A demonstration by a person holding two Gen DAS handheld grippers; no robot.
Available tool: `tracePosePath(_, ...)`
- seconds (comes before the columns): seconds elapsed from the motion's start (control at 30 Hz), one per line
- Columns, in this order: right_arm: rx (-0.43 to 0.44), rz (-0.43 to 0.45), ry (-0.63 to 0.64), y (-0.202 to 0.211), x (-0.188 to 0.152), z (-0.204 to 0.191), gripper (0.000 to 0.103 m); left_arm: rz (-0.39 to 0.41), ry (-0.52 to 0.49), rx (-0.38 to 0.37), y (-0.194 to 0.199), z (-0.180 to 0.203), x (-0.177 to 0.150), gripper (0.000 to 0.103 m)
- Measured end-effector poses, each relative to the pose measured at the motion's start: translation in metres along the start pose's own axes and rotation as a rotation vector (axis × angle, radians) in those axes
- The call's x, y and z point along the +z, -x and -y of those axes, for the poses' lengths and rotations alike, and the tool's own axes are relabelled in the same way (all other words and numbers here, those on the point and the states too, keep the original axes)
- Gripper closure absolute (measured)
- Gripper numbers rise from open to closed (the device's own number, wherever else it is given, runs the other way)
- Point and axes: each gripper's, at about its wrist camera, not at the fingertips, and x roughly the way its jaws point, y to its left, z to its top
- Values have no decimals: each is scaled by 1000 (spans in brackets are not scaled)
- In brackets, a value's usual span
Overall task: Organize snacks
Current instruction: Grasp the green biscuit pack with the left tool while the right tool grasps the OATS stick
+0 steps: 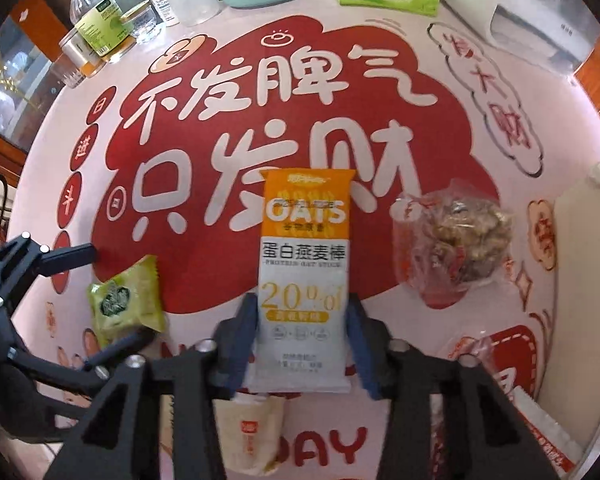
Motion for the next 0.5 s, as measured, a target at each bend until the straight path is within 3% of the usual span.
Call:
tracePosePath(0.03, 7, 5, -4, 0, -1, 2, 62, 8, 6, 1, 2, 1, 1, 62)
tracePosePath(0.07, 10, 8, 0, 1, -2, 3, 62, 15, 13, 4, 4, 2, 1, 67)
tracePosePath(0.3, 45, 42, 10, 19, -16, 6, 63, 31, 144, 33, 13, 5, -7, 68)
tracePosePath(0.5, 89, 107, 6, 60, -28, 9, 64, 107, 293, 38, 55, 9, -27, 68)
